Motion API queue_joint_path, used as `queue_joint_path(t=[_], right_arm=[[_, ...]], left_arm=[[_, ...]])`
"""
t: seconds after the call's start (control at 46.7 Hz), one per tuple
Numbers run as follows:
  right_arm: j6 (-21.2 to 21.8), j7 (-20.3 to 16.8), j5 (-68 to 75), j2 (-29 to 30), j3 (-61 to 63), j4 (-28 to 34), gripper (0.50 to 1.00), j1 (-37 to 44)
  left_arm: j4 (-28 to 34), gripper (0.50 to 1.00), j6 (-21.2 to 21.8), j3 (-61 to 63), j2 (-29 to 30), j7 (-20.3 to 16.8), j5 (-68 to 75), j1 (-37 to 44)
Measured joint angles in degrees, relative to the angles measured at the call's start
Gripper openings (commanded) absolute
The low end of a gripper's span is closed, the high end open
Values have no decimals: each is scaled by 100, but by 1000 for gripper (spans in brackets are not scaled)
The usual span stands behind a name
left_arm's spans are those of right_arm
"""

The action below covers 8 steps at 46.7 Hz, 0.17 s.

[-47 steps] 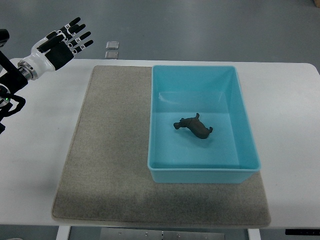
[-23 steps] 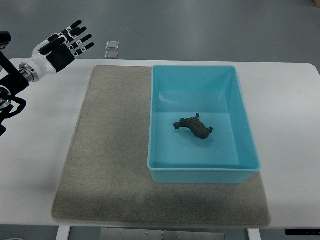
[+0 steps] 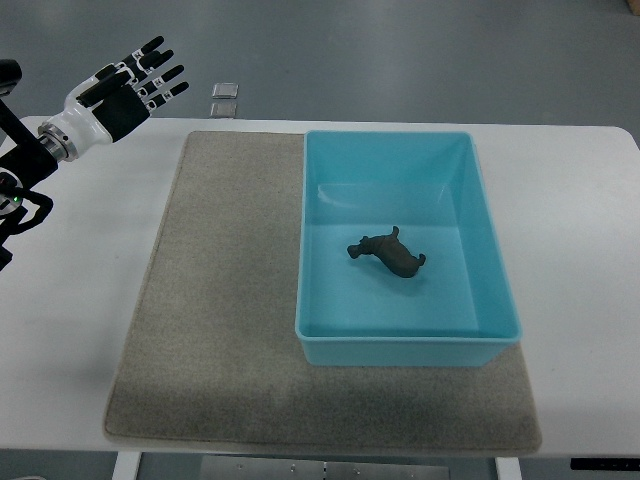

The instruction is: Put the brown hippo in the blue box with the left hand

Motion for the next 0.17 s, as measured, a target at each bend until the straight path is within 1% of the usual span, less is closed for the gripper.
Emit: queue_joint_path(t=[0.171], right_arm=[[0,-2,-12,0,-9,0,936,0]], left_arm=[[0,999,0,-2,0,0,-1,-5]])
